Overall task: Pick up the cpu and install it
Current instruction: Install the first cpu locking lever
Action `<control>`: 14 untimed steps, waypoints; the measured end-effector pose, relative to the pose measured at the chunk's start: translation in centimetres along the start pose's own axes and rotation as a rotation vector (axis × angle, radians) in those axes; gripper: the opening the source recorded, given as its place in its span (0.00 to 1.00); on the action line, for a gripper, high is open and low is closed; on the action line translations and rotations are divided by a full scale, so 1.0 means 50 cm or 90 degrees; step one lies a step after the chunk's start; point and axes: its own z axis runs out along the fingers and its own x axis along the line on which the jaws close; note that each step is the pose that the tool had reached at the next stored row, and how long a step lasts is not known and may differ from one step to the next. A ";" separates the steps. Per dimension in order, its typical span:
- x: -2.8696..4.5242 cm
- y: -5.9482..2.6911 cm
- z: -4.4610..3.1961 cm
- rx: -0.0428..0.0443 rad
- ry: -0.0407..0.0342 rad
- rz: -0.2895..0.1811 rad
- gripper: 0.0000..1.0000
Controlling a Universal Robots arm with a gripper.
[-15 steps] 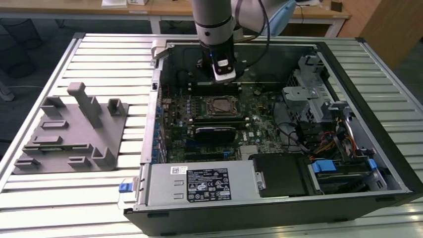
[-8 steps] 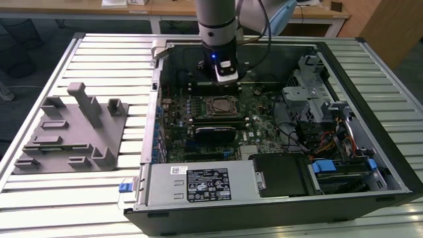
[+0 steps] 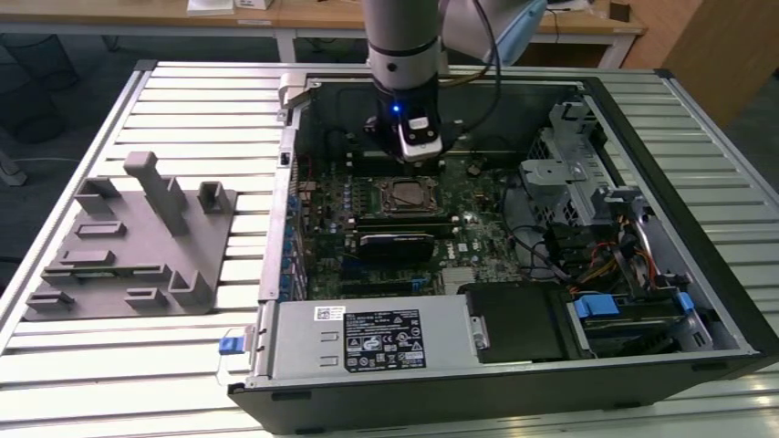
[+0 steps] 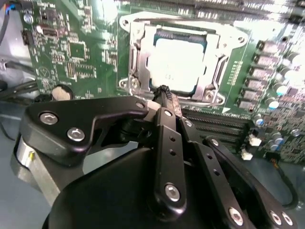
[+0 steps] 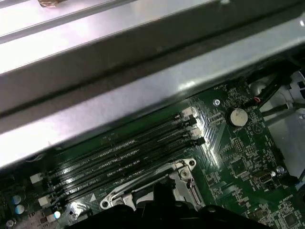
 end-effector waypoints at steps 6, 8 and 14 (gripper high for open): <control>-0.008 -0.013 0.000 0.0160 -0.0007 -0.002 0.11; -0.011 -0.017 0.000 0.0215 -0.0012 -0.003 0.11; -0.015 -0.023 0.001 0.0336 -0.0020 -0.005 0.11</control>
